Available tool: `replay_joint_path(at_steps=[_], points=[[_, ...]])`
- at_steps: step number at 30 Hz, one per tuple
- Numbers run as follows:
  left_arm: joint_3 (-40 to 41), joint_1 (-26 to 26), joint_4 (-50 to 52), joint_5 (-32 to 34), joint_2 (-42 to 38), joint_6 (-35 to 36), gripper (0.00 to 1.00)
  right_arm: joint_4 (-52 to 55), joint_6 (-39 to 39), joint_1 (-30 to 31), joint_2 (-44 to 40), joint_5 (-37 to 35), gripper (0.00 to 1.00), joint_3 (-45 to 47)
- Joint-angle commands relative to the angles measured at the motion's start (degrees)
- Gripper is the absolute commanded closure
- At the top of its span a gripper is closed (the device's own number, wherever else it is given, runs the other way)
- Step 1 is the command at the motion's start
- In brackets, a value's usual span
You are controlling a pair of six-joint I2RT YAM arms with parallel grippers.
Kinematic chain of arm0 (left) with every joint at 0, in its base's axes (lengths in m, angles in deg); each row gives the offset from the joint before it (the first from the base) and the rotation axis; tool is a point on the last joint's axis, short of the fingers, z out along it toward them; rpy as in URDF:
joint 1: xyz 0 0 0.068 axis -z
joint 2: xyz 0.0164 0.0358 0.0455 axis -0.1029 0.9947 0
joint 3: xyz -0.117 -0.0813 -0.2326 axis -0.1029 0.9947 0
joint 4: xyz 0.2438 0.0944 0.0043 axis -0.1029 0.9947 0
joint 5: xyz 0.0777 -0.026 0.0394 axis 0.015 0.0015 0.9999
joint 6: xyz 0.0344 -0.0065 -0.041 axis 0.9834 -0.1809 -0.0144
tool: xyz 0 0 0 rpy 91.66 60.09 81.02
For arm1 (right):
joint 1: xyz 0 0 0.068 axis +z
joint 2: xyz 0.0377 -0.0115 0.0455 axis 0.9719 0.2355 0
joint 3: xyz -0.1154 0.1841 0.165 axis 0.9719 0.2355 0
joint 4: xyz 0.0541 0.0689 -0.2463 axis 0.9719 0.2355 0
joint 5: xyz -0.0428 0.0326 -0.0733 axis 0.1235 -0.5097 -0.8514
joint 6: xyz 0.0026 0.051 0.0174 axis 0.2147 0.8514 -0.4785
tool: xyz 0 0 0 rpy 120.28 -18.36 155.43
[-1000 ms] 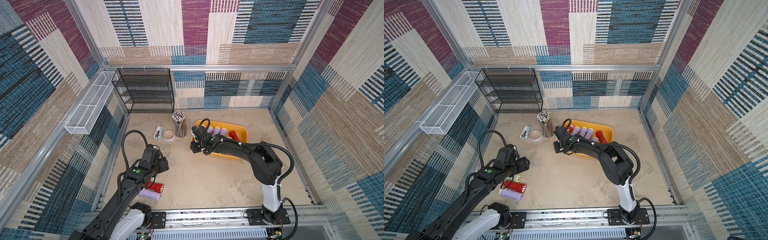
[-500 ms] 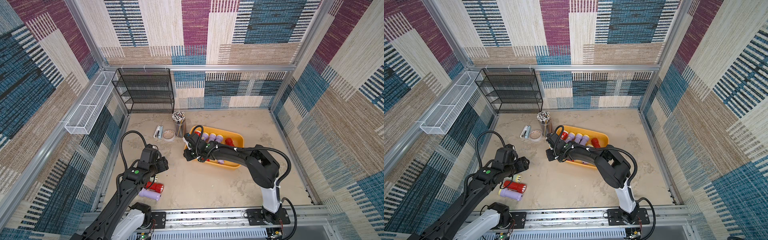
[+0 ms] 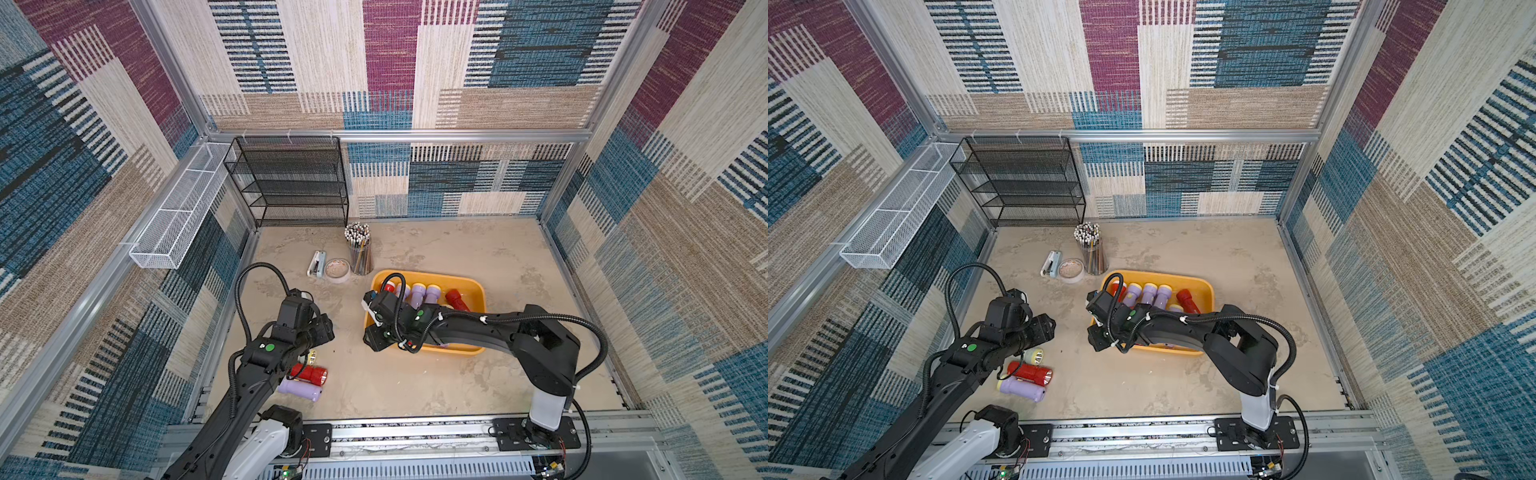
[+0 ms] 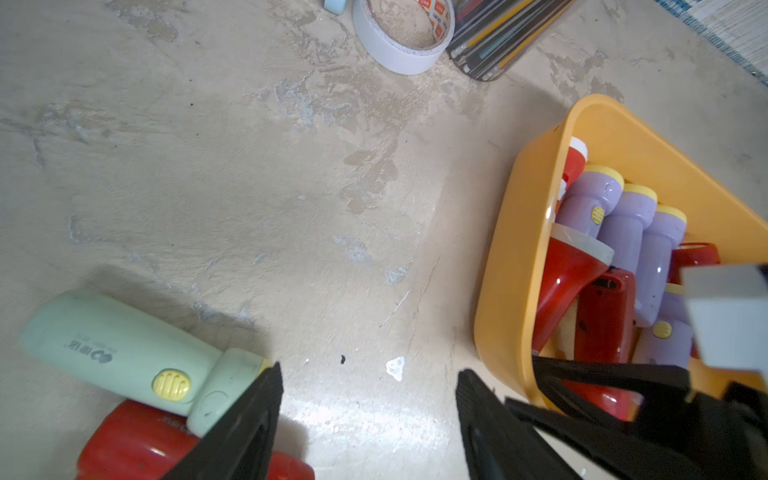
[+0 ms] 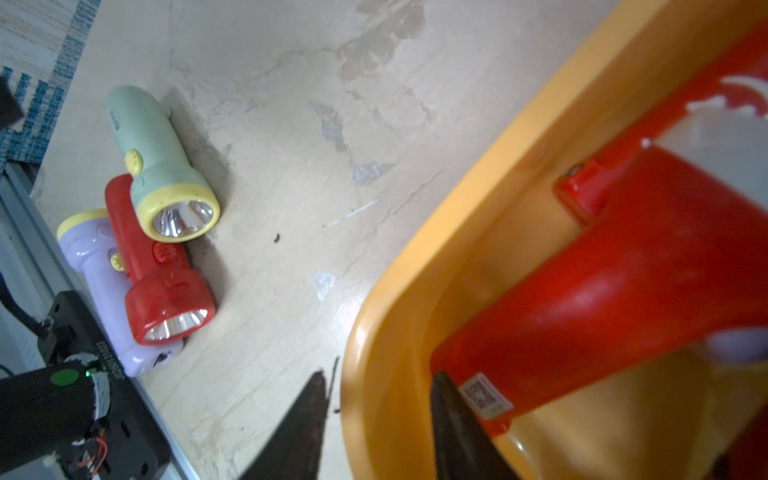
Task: Put the flashlights into the storage boxes
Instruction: Move the storage box to the center of the board, then pick up the flashlight from the center of the board.
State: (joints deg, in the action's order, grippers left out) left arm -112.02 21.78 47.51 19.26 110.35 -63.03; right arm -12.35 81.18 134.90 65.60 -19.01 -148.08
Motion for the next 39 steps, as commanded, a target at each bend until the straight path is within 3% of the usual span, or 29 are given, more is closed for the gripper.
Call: replay_joint_path(at_steps=[1, 5, 11, 20, 25, 39], points=[[-0.35, -0.07, 3.40, 3.25, 1.13, -1.89, 0.29, 0.79, 0.25, 0.10, -5.05, -4.97, 0.00, 1.10], [0.69, -0.41, 4.94, 4.52, 2.13, -5.00, 0.25, 2.03, -0.89, 0.09, -10.79, -9.38, 0.00, 2.29], [0.98, -2.36, 6.33, 6.61, 2.38, -9.93, 0.13, -0.82, -2.04, 0.10, -18.07, -9.85, 0.00, 8.73], [1.33, -9.67, 4.56, 2.82, 6.95, -14.39, 0.14, -5.18, -2.62, 0.05, -28.56, -10.04, 0.00, 19.08], [1.34, -12.40, 5.51, 4.72, 7.33, -15.00, 0.14, -6.51, -3.03, 0.10, -32.40, -9.50, 0.00, 23.12], [4.85, -18.11, 1.13, 3.01, 9.32, -13.89, 0.18, -8.99, -4.01, -1.57, -35.56, -8.95, 0.00, 28.31]])
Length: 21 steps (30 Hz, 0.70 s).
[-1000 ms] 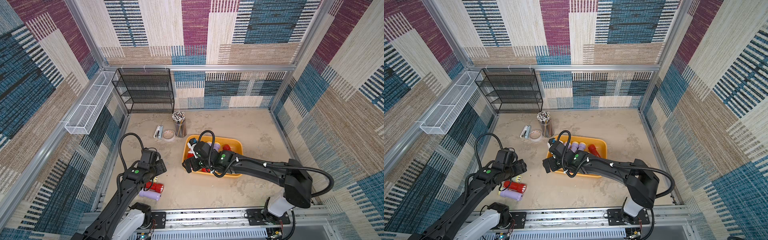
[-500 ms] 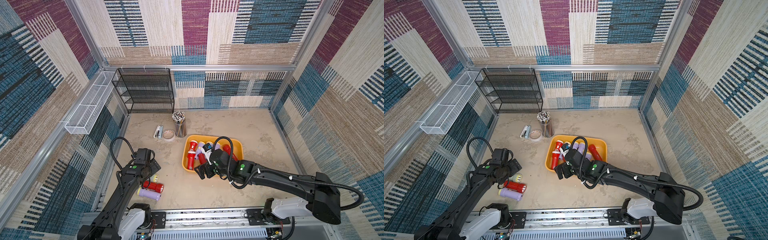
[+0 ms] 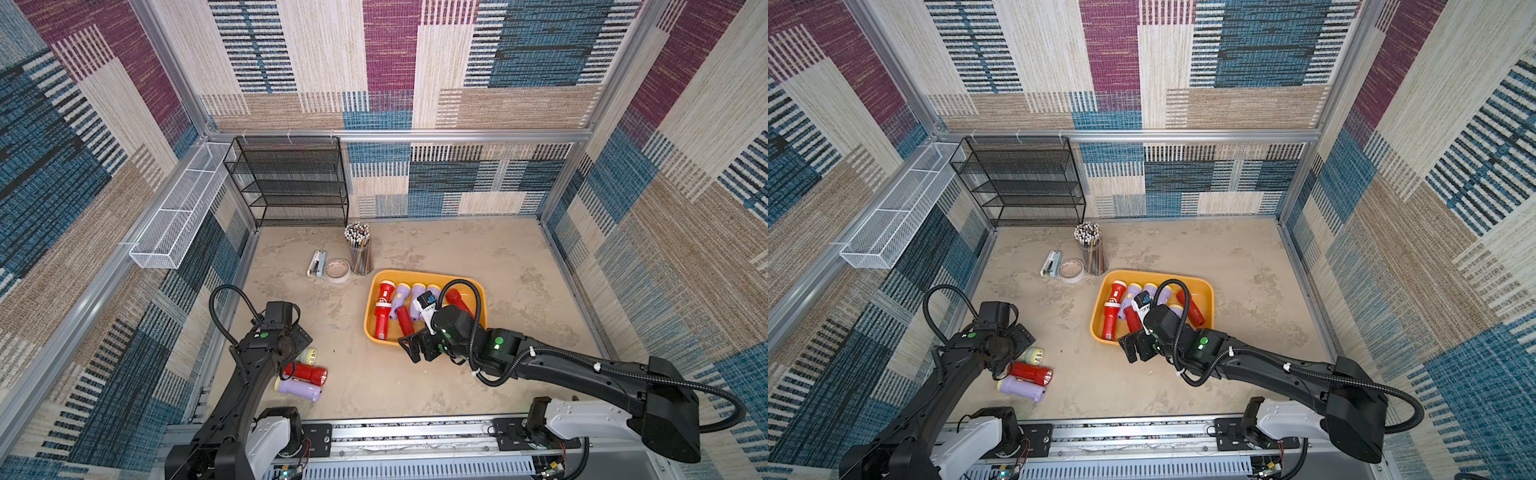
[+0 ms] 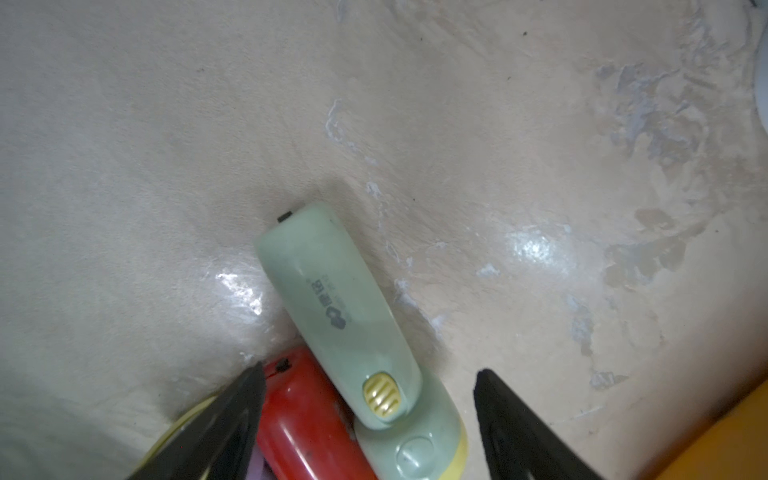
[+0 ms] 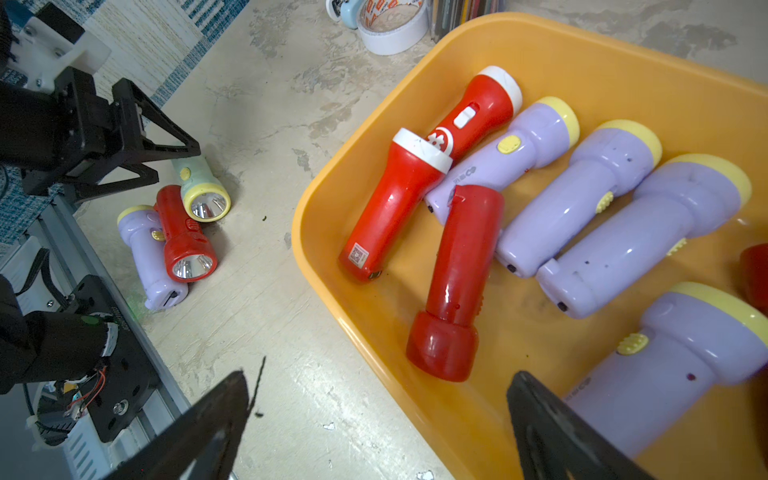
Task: Put the flashlights into the storage boxes
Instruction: Pick up the flashlight from the center of the board.
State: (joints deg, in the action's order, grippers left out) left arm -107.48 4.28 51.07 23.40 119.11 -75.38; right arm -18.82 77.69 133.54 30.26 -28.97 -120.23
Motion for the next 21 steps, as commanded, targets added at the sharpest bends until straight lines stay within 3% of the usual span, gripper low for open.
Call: replay_joint_path(at_steps=[1, 21], points=[[0.30, -0.86, -2.77, -1.31, 0.95, -1.38, 0.18, -2.60, -0.43, -0.38, -0.38, 1.20, 0.00, 0.79], [-0.05, -2.90, -11.68, -5.49, 10.29, 0.30, 0.26, -2.57, -0.18, -4.21, -1.80, 3.73, 0.00, 2.60]])
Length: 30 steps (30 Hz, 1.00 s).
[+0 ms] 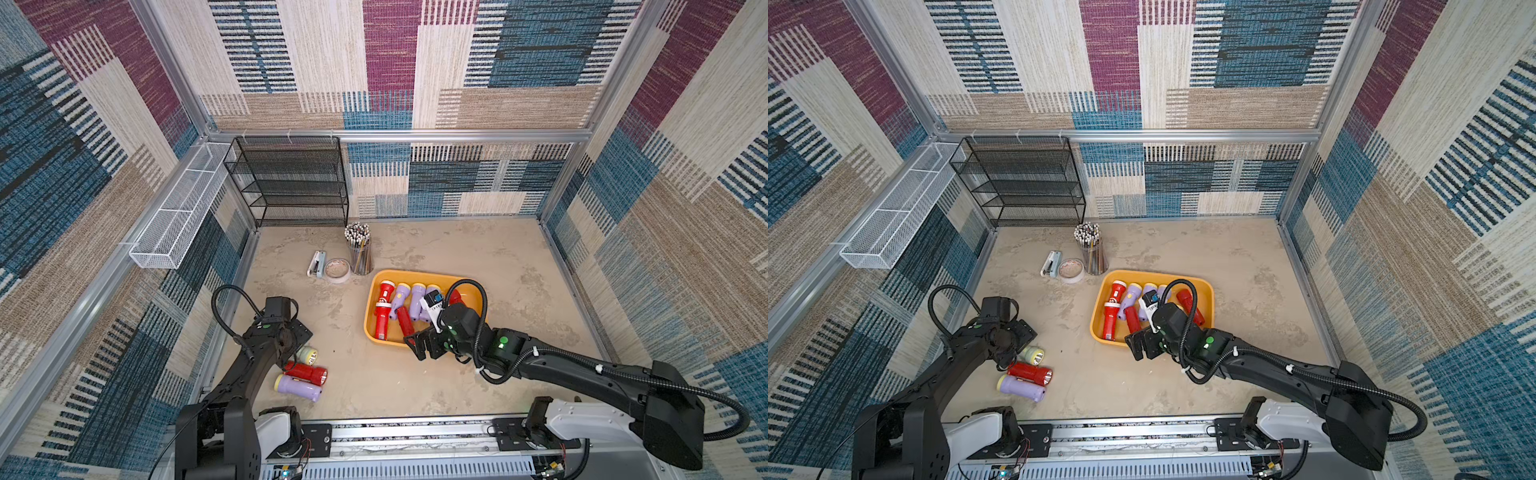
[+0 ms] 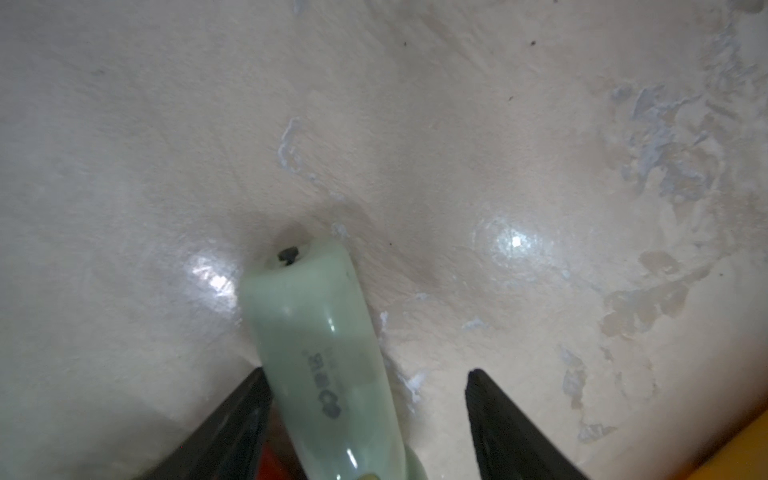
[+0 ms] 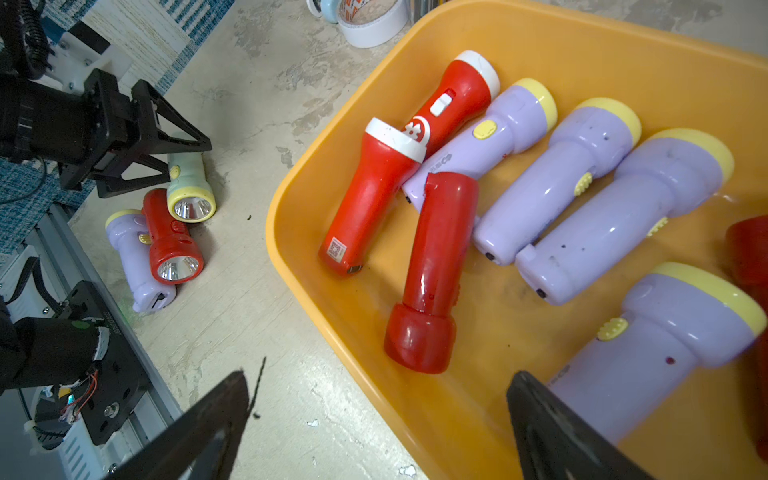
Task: Put the flashlights into the storage boxes
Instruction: Pick up the flashlight from the center of the board.
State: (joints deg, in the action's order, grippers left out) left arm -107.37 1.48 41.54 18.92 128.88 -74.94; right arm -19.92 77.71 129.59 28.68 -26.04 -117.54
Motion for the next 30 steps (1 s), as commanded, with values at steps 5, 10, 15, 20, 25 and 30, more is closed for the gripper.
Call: replay_joint_path(at_steps=[5, 10, 15, 20, 25, 30], points=[[-0.34, -0.12, -3.45, -1.42, 2.45, 0.56, 0.39, -1.23, -0.18, -0.67, -0.12, 0.84, 0.01, -0.20], [-0.11, -0.14, -5.21, -1.97, 4.32, 1.11, 0.50, -1.12, -0.28, -1.05, 0.69, 1.18, 0.00, -0.64], [-0.24, -0.14, -7.28, -2.71, 6.99, 1.73, 0.64, -0.99, -0.14, -1.09, 1.03, 1.26, 0.01, -1.15], [-0.54, -0.10, -9.47, -5.23, 10.32, 2.06, 0.83, -0.25, 0.26, -1.10, 1.78, 0.83, 0.00, -1.97], [-2.69, 0.12, -7.89, -5.68, 12.01, 5.24, 0.97, 0.45, 0.71, -1.13, 2.30, 0.22, 0.00, -2.99], [-3.09, 0.60, -4.80, -5.38, 9.05, 7.39, 0.95, 1.18, 1.01, -1.17, 2.62, -0.70, 0.00, -4.11]])
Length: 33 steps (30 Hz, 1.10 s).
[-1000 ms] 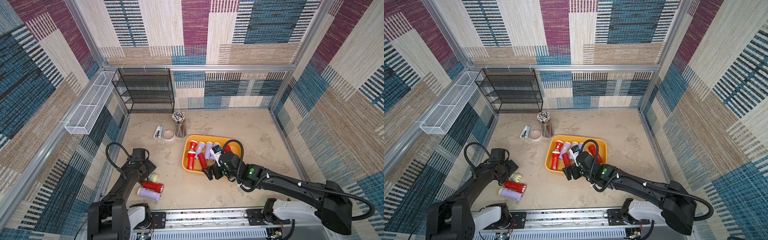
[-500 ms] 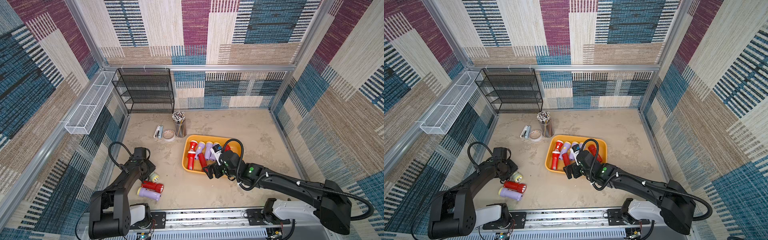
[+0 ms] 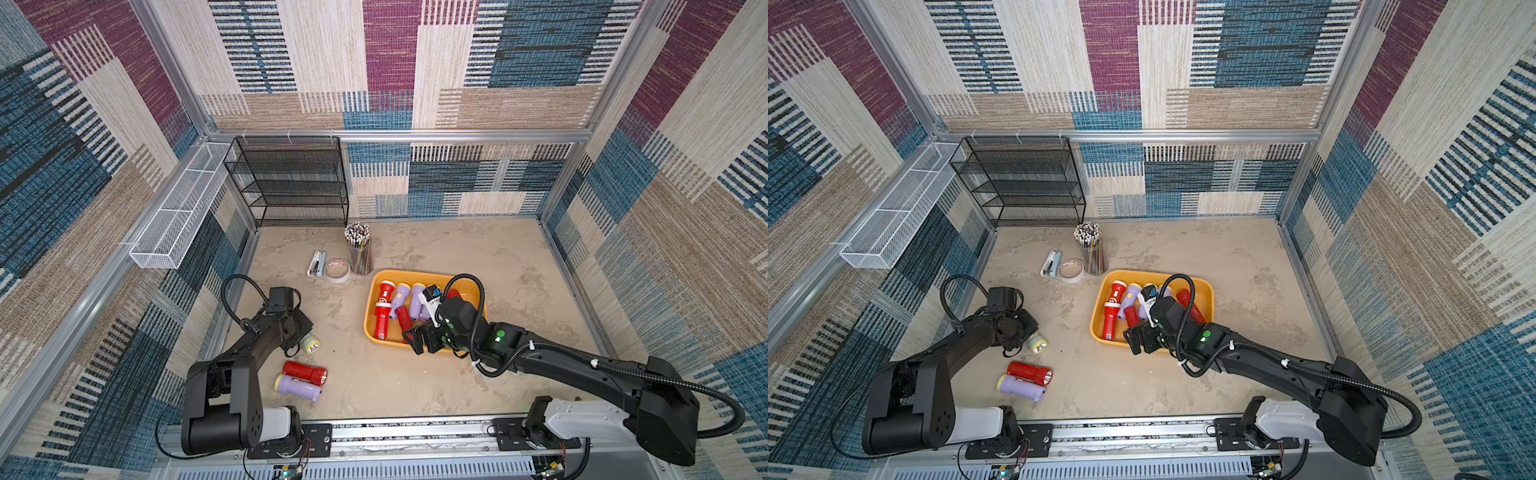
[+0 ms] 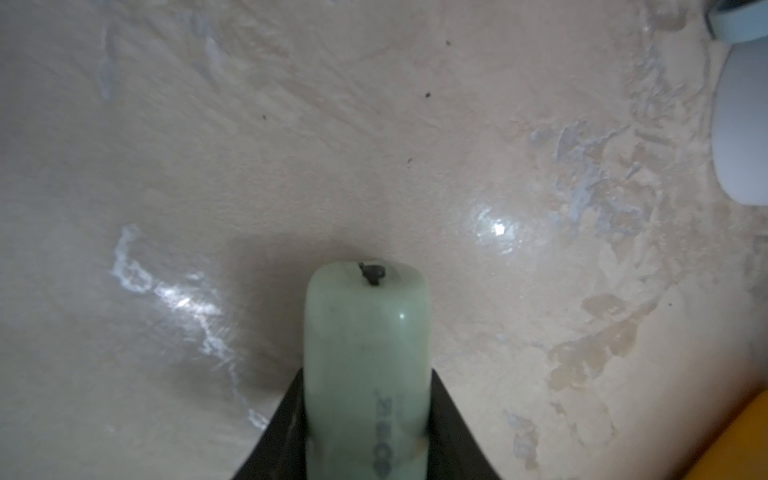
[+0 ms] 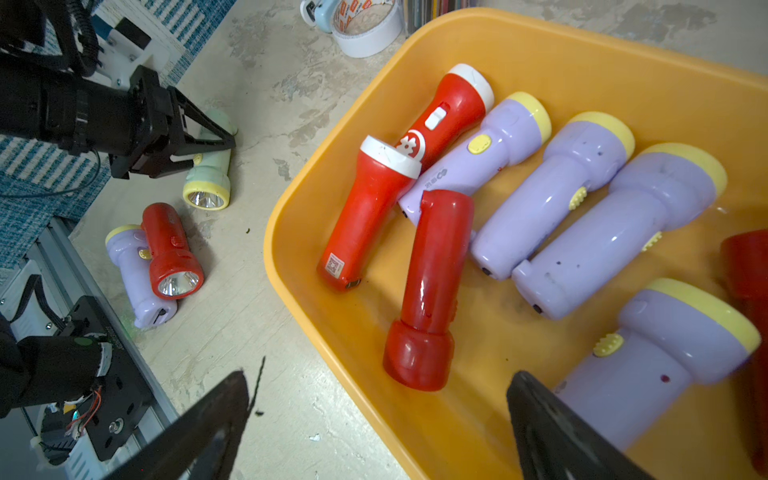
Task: Put the flashlights into the storage boxes
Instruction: Pick up the flashlight from the center of the board, then place the flashlight at the storage box.
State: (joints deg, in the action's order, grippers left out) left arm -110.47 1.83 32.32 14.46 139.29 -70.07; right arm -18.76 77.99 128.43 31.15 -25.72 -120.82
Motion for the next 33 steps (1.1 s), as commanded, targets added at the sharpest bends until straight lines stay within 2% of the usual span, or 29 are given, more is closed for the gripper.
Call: replay_joint_path(at_steps=[1, 8, 12, 16, 23, 33], points=[[0.08, 0.38, 5.08, -1.09, -2.54, 2.89, 0.95, 0.27, 0.75, 0.02, 0.29, -1.40, 0.00, -1.11], [-0.05, 4.43, 8.38, -4.08, -11.02, 2.11, 0.95, 2.67, 0.77, -0.02, 0.95, -3.53, 0.00, -3.56], [-1.58, 10.56, 9.12, -4.43, -13.93, 0.31, 0.94, 5.24, 0.24, -0.03, 0.66, -6.23, 0.00, -5.26], [-4.90, 17.85, 9.30, -3.52, -13.46, -1.16, 0.94, 8.65, 0.00, -0.79, -0.75, -9.31, 0.00, -6.97], [-14.54, 28.66, 9.33, -0.38, -7.45, -0.45, 0.94, 13.35, 0.68, -3.07, -5.17, -12.52, 0.00, -8.41], [-30.40, 40.66, 8.70, 1.03, 10.58, 3.38, 0.93, 19.78, 2.48, -5.44, -10.99, -16.08, 0.00, -10.52]])
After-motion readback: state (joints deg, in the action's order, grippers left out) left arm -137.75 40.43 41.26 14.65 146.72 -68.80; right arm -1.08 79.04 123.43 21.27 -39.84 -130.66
